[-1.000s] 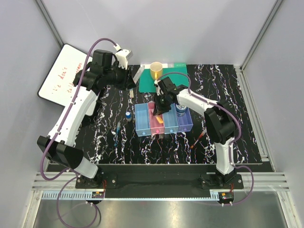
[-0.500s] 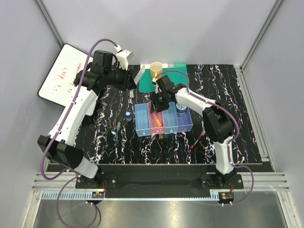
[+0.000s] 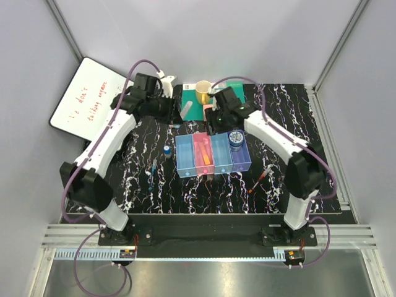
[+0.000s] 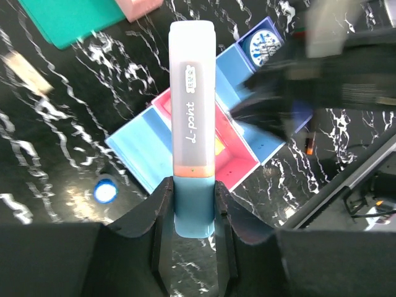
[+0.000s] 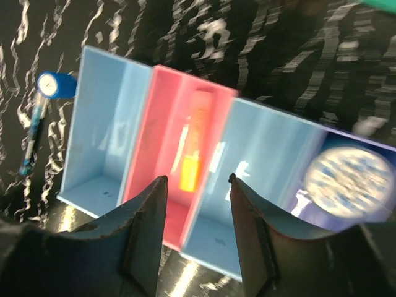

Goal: Sort the stationery into containers
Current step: Place the stationery in the storage box.

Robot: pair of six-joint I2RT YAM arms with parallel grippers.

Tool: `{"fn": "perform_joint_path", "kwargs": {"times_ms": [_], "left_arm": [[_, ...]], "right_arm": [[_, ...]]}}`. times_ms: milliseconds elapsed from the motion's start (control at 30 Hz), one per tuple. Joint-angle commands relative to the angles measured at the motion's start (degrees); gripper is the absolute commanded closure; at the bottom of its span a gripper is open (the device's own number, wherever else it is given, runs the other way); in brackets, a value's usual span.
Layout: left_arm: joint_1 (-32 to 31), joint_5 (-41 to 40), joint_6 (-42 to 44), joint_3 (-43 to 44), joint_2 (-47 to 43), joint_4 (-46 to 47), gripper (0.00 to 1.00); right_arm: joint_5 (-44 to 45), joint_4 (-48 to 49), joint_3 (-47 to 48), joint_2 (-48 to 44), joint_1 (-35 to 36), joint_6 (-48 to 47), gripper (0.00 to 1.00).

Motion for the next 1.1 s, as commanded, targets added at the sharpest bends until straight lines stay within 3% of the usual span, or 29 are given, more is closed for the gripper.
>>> {"fn": "perform_joint_path", "kwargs": {"times_ms": [0, 267, 567, 800, 1067], "left_arm": [[-1.1, 3.31, -7.3, -1.4, 5.09, 4.63, 1.0], [-7.42, -0.12, -15.4, -3.42, 10.64, 9.64, 1.0], [-13.58, -11.89, -19.53, -11.77, 9.32, 12.72, 1.0], [-15.51, -17.87, -22.7, -12.74, 11.7, 11.4, 1.0], [-16.66, -18.76, -23.67, -12.13, 15.73, 11.14, 1.0]], "right_arm": [[10.85, -5.0, 0.88, -8.31, -3.27, -3.48, 0.47], [16.13, -6.5, 3.25, -12.62, -9.51, -5.33, 0.45], [17.71, -3.77, 4.4, -15.17, -11.28, -6.82, 0.44], [17.54, -3.24, 4.14, -16.49, -11.54, -6.91, 0.44], [16.92, -3.16, 2.64, -18.42, -11.63, -7.0, 0.43]]}}
